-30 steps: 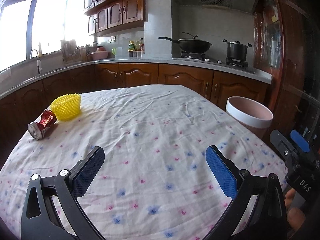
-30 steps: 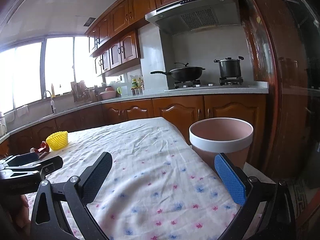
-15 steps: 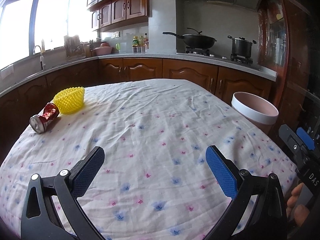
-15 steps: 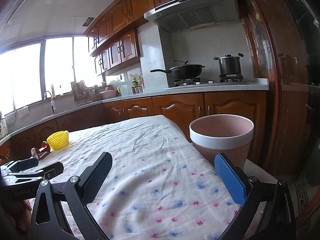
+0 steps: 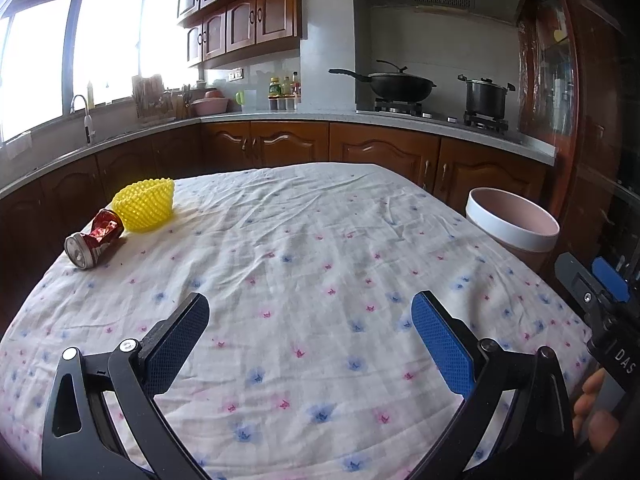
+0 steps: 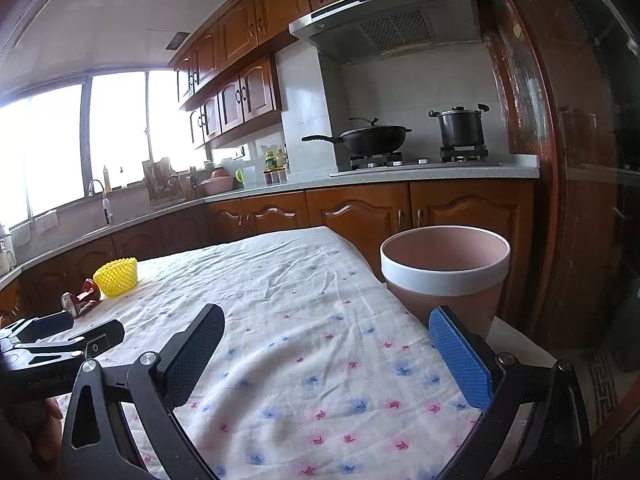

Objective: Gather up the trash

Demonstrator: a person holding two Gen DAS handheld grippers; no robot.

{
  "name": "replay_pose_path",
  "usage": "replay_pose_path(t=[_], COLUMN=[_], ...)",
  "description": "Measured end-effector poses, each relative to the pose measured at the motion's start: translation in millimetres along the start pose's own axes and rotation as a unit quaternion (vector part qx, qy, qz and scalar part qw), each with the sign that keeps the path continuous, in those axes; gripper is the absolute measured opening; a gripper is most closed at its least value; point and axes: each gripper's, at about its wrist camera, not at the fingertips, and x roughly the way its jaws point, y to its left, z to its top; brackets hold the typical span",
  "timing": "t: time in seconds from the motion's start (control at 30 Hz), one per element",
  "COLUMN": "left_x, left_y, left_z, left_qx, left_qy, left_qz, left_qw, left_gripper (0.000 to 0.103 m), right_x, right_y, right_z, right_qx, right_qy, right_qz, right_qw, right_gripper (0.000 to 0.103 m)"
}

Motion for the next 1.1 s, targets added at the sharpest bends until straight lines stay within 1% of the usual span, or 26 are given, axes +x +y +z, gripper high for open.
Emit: replay_pose_path(t=[1.1], left_x=[-3.0], left_y=[-2.6], left_z=[1.4], left_qx=[0.002], left_qy=[-0.005], left_qz=[0.002], left_qw=[1.0000], left_gripper=[0.103], right_x=[1.1], right_y=[4.7], right_z=[2.0], right_qx=[0.001], right_qy=[-0.001], right_qz=[0.005], right_qw=[1.000], right_gripper=[0.103])
